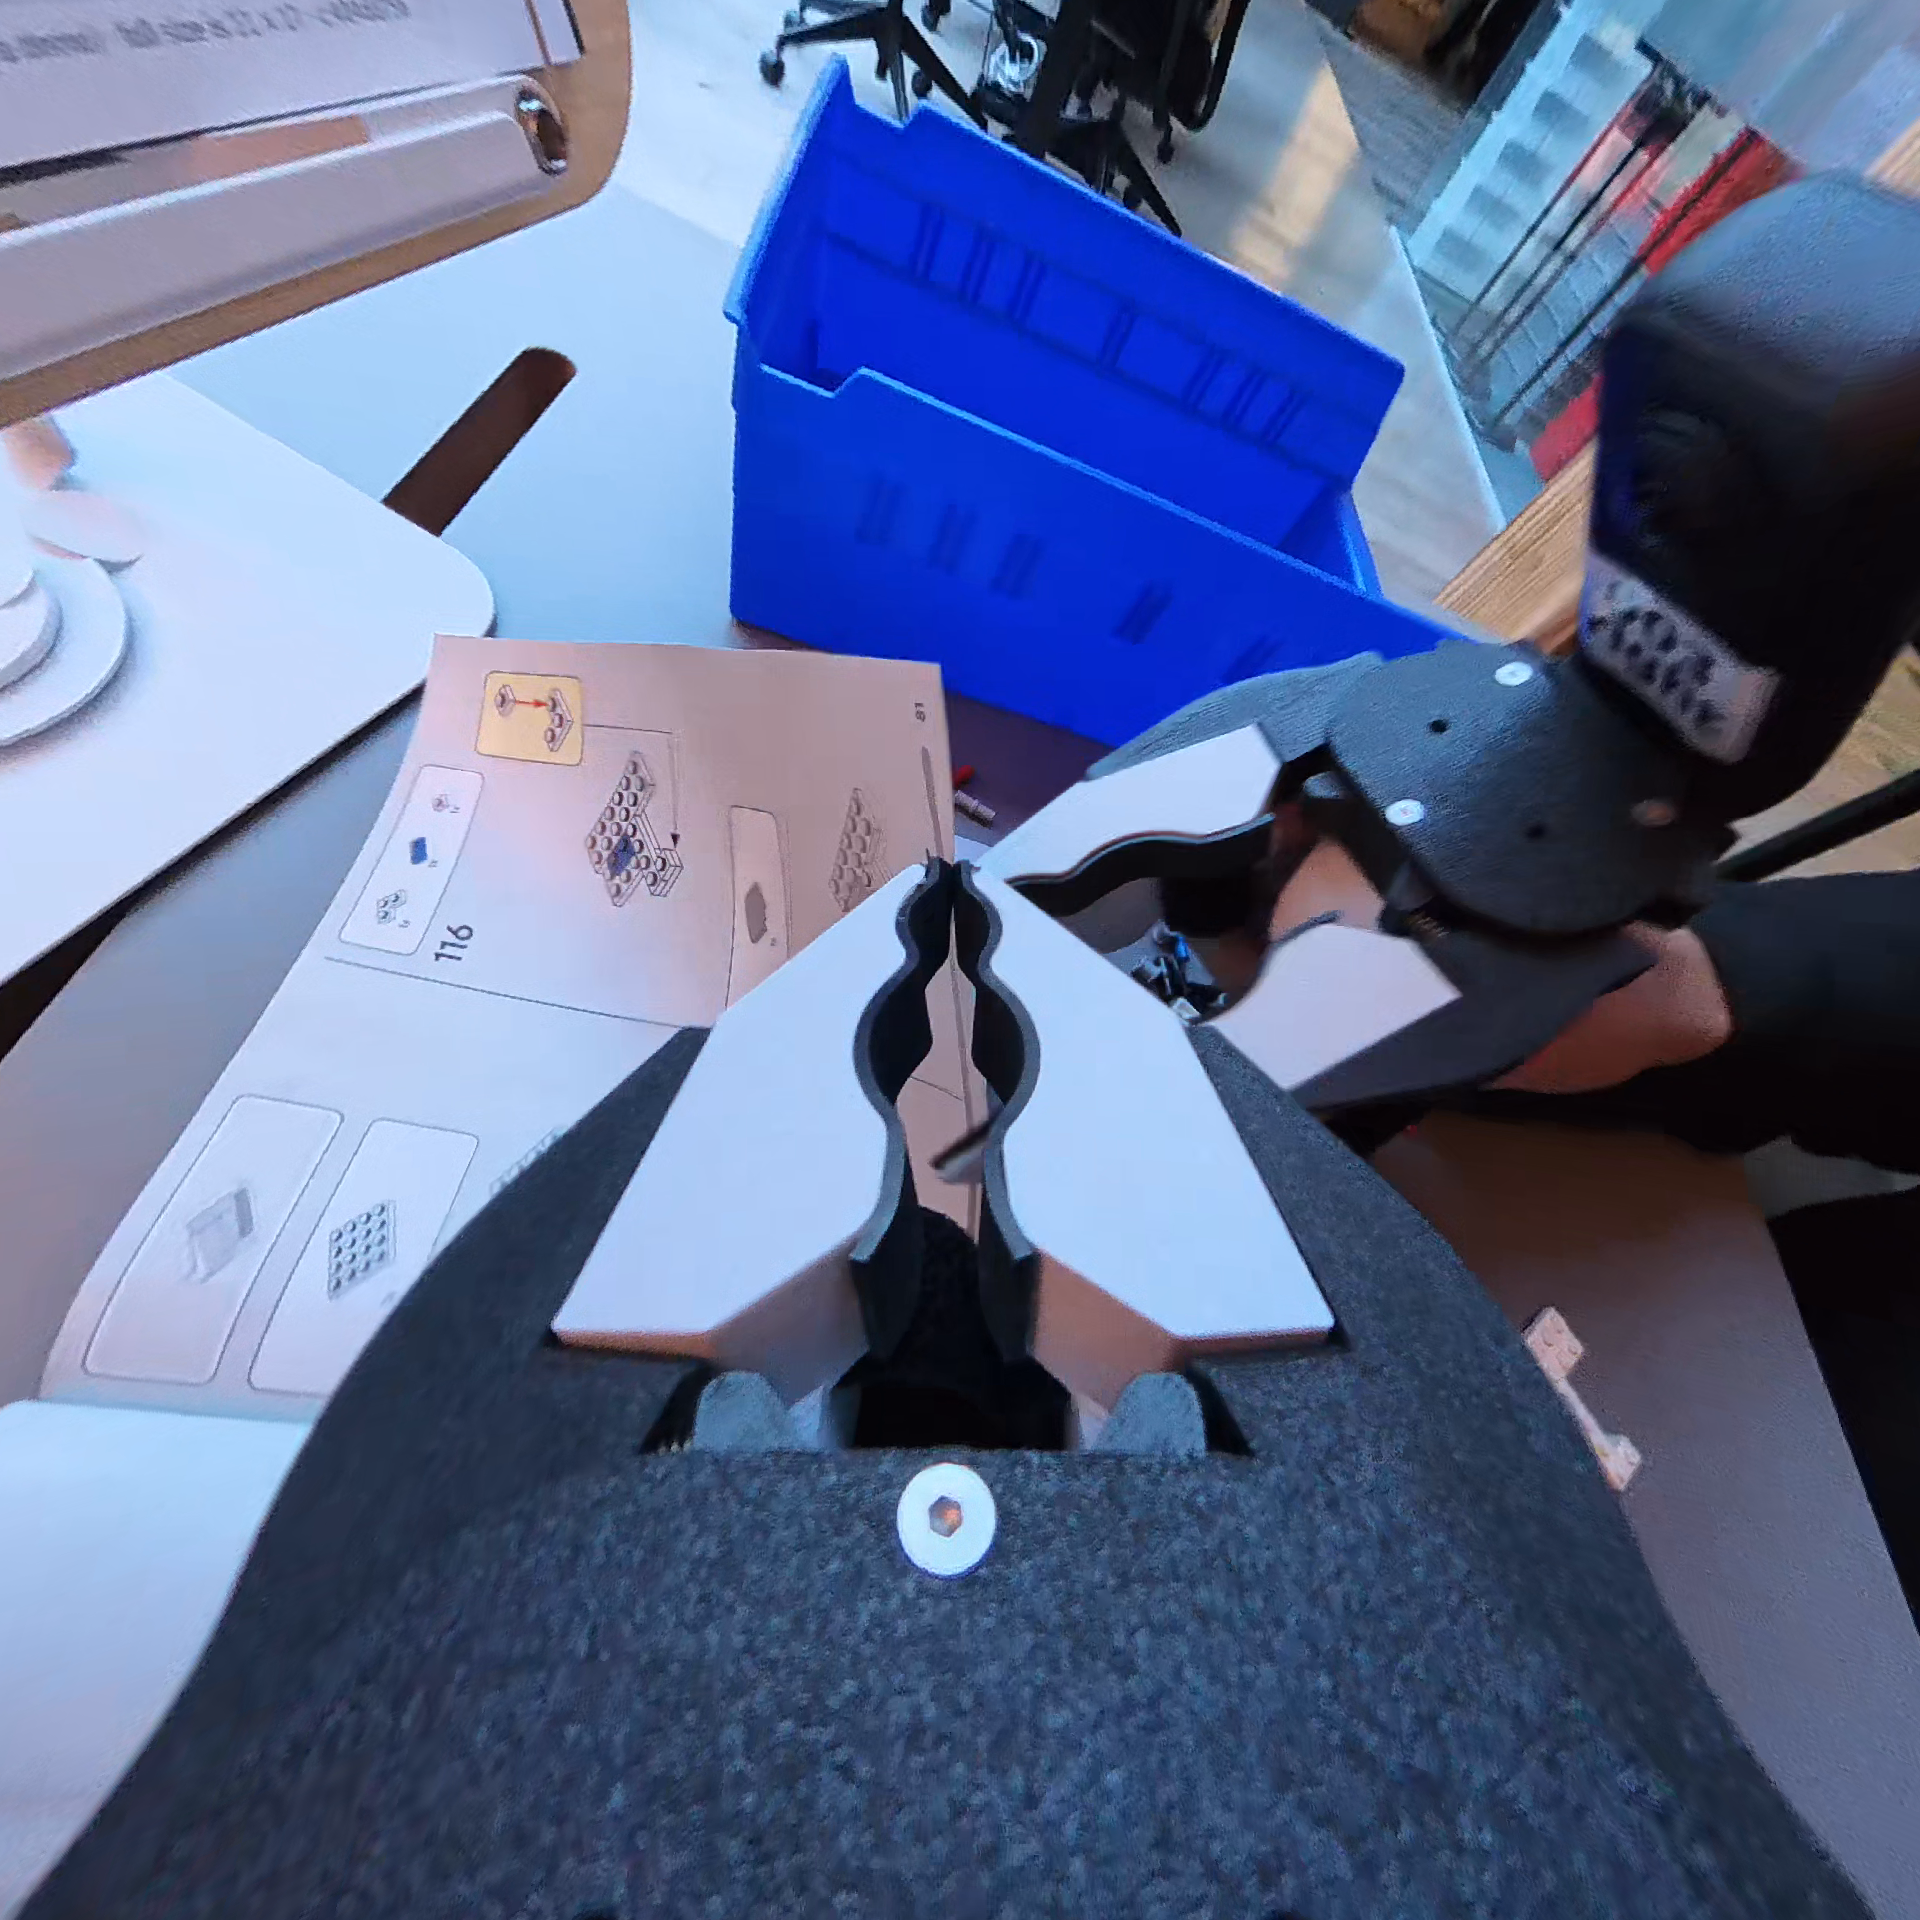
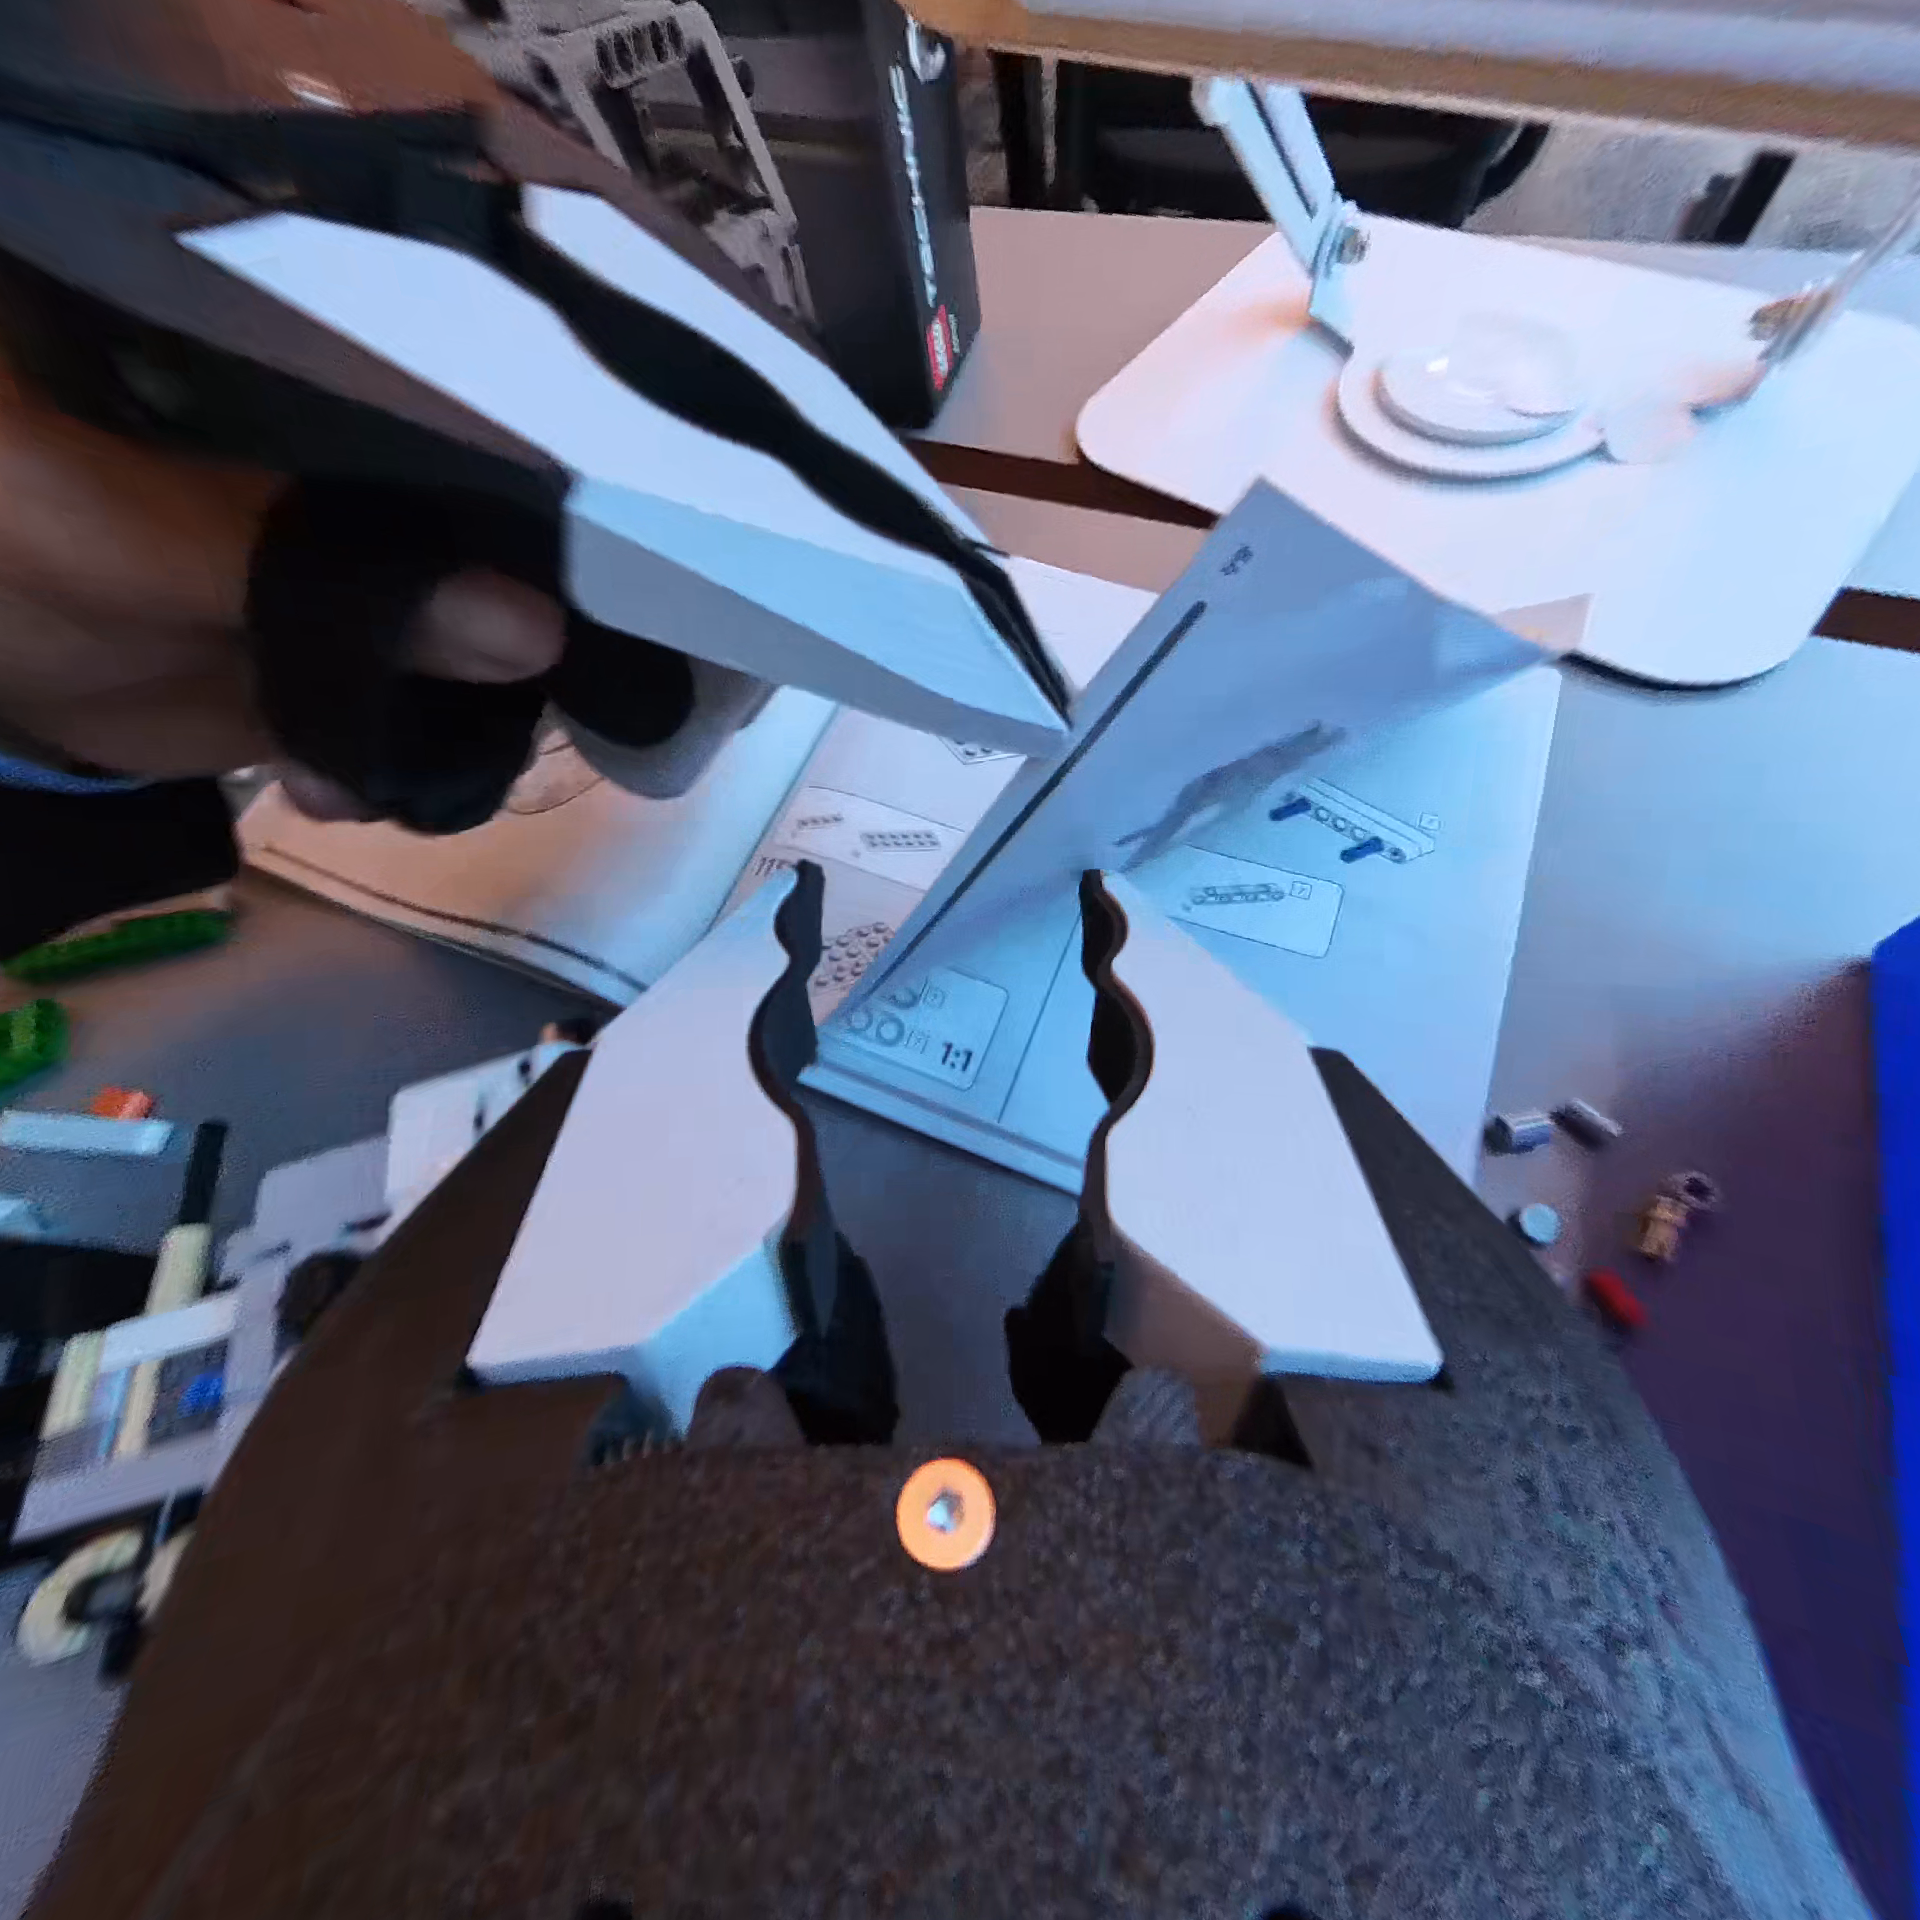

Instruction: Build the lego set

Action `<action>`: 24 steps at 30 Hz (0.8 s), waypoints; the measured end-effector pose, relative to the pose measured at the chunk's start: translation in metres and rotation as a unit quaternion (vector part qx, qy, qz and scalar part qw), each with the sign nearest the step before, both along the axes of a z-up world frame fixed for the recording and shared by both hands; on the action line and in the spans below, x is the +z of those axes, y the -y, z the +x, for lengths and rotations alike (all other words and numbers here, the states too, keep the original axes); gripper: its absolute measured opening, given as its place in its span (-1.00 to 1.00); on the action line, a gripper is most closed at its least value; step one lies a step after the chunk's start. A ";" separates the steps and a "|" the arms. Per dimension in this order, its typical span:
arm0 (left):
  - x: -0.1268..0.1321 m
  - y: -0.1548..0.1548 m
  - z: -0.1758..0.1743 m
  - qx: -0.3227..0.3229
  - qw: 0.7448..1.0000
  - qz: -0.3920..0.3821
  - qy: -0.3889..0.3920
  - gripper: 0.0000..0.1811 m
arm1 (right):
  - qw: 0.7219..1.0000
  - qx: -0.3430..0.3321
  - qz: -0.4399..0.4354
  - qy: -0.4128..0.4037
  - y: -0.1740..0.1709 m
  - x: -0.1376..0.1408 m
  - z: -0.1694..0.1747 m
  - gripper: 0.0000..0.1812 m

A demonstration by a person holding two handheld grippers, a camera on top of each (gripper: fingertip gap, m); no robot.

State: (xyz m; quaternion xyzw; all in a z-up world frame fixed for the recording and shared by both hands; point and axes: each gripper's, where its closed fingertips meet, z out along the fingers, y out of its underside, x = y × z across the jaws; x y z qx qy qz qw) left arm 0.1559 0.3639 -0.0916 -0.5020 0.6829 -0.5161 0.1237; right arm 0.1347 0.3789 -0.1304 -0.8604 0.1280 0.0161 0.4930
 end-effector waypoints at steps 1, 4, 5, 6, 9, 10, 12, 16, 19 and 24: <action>0.001 -0.002 -0.002 0.006 1.000 -0.002 0.001 -1.00 | 1.000 -0.010 -0.007 0.003 -0.004 -0.005 0.003 -0.50; 0.003 -0.010 -0.013 0.031 0.999 -0.013 -0.008 -1.00 | 0.999 -0.004 -0.004 0.041 -0.013 -0.005 0.000 -0.73; 0.007 -0.013 -0.019 0.038 0.999 -0.026 -0.013 -1.00 | 0.998 0.006 -0.007 0.068 -0.014 -0.002 -0.003 -0.79; 0.012 -0.017 -0.027 0.048 0.998 -0.048 -0.020 -0.96 | 0.994 0.018 -0.009 0.104 -0.015 0.002 -0.006 -0.85; 0.040 -0.031 -0.057 0.056 0.982 -0.178 -0.039 -0.51 | 0.972 0.064 -0.029 0.223 -0.021 0.015 -0.019 -0.98; 0.044 -0.042 -0.065 0.071 0.976 -0.202 -0.048 -0.44 | 0.962 0.078 -0.039 0.257 -0.022 0.018 -0.023 -0.99; 0.051 -0.067 -0.076 0.112 0.966 -0.230 -0.047 -0.33 | 0.943 0.115 -0.057 0.308 -0.026 0.021 -0.035 -1.00; 0.050 -0.099 -0.089 0.162 0.943 -0.280 -0.082 -0.36 | 0.890 0.173 -0.078 0.414 -0.035 0.026 -0.058 -1.00; 0.042 -0.105 -0.099 0.155 0.936 -0.298 -0.106 -0.79 | 0.854 0.192 -0.086 0.476 -0.040 0.033 -0.070 -1.00; 0.036 -0.104 -0.109 0.149 0.941 -0.289 -0.096 -1.00 | 0.866 0.207 -0.092 0.447 -0.039 0.029 -0.079 -0.97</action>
